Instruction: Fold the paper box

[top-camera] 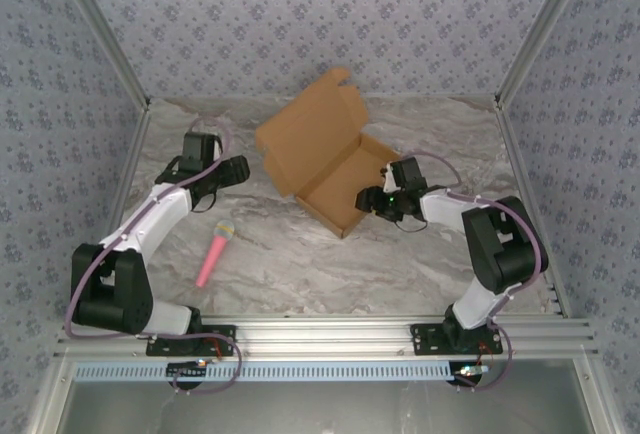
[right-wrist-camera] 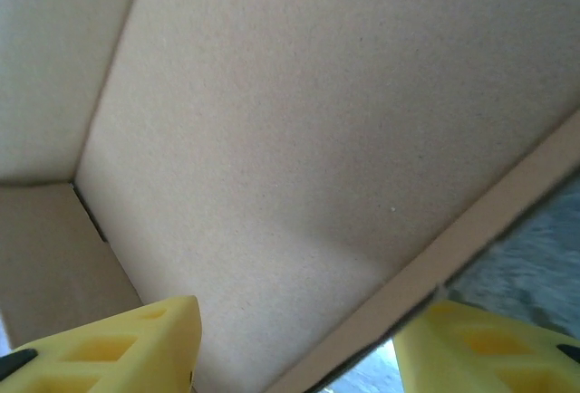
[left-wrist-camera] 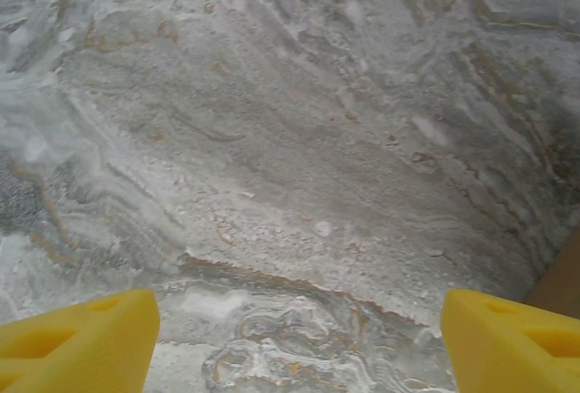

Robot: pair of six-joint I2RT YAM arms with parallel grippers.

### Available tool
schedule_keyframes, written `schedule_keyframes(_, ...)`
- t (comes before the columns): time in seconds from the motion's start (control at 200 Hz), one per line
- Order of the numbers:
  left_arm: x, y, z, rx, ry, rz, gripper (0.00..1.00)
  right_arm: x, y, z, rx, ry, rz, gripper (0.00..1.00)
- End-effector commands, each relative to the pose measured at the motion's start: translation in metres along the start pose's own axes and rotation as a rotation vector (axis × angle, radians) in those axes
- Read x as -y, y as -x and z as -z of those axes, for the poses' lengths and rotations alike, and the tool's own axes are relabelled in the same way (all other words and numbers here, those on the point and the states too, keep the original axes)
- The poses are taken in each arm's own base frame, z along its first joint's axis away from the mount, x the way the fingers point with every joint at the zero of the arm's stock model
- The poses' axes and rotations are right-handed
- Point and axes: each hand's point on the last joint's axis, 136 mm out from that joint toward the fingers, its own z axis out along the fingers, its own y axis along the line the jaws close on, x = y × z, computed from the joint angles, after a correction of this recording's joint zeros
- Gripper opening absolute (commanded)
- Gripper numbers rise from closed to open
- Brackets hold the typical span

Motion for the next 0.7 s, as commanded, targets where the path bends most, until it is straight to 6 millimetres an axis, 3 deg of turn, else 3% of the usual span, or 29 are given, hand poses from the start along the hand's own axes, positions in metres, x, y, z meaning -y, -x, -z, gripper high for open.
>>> schedule_keyframes(0.0,-0.009,-0.001,0.002,0.026,0.034,0.02,0.81,-0.021,0.016,-0.009,0.038,0.046,-0.015,0.58)
schedule_keyframes(0.295,-0.019,-0.065,0.001,-0.139,0.035,0.032,0.83,-0.028,0.018,-0.011,0.038,0.052,0.007,0.61)
schedule_keyframes(0.695,-0.05,-0.124,0.017,-0.251,0.153,0.032,0.9,-0.026,0.022,-0.007,0.042,0.063,0.031,0.64)
